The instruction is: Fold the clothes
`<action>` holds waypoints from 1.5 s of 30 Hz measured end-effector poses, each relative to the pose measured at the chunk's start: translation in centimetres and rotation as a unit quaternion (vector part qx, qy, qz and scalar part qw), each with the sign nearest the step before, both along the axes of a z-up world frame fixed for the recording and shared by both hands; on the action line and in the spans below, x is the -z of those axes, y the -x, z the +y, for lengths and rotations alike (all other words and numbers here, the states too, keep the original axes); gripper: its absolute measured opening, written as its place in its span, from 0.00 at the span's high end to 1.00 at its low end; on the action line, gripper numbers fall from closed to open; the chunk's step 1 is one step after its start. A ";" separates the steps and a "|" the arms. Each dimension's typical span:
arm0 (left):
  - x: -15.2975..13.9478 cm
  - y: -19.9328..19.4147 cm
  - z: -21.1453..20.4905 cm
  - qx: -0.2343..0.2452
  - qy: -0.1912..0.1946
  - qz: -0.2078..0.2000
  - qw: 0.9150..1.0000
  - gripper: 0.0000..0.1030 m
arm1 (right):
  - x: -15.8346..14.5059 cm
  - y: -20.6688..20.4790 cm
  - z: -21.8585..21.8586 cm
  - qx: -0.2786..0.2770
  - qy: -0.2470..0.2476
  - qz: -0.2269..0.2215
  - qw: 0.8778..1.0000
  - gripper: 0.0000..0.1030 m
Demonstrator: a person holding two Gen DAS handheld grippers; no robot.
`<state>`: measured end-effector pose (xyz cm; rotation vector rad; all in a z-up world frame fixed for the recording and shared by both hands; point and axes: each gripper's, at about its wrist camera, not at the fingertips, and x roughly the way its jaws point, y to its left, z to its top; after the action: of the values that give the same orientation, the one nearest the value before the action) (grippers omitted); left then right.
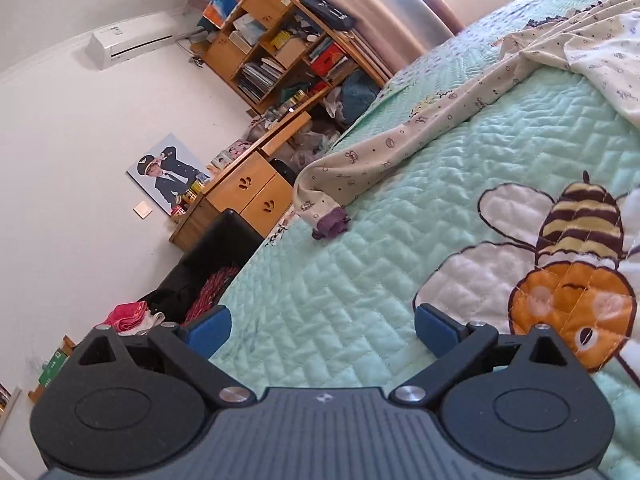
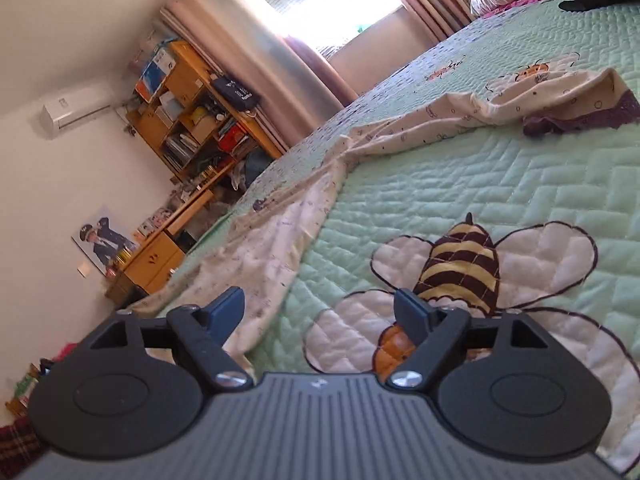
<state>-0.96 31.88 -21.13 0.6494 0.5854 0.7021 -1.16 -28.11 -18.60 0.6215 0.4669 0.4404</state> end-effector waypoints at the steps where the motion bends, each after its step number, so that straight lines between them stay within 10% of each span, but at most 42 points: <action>1: -0.5 -0.1 -0.2 -0.003 -0.006 0.000 1.000 0.01 | -0.6 0.2 0.3 0.013 0.018 -0.011 1.000 0.17; 5: -2.6 0.1 -1.3 -0.003 -0.013 -0.003 1.000 0.01 | -2.7 0.7 3.3 0.015 0.110 -0.027 0.993 0.15; 11: -9.4 0.3 -5.6 0.059 0.075 -0.030 0.995 0.01 | -5.4 -1.3 6.4 -0.043 0.113 -0.030 0.992 0.14; 20: -12.3 0.1 -11.4 0.149 0.177 0.015 0.973 0.01 | -4.4 -5.2 9.1 -0.067 0.120 0.096 0.986 0.10; 23: -12.0 1.3 -10.7 0.133 0.195 0.018 0.972 0.01 | -3.3 -2.3 8.6 -0.082 0.095 0.082 0.989 0.10; 28: -12.0 3.0 -9.3 0.089 0.204 0.019 0.975 0.01 | -4.9 2.9 12.1 -0.089 0.215 -0.008 0.973 0.12; 37: -11.0 4.5 -9.0 0.079 0.216 0.034 0.973 0.01 | -3.2 1.1 16.1 -0.078 0.311 0.015 0.947 0.66; 39: -10.5 4.6 -9.1 0.094 0.209 0.039 0.973 0.01 | -2.8 0.8 15.9 -0.080 0.309 0.019 0.948 0.92; 45: -8.5 5.4 -8.9 0.180 0.196 0.064 0.962 0.01 | -4.1 -0.2 11.8 -0.080 0.181 0.055 0.979 0.96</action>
<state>-6.37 22.94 -12.62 0.4139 0.6817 0.1926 -0.99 -16.34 -14.53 0.2574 0.6867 0.4609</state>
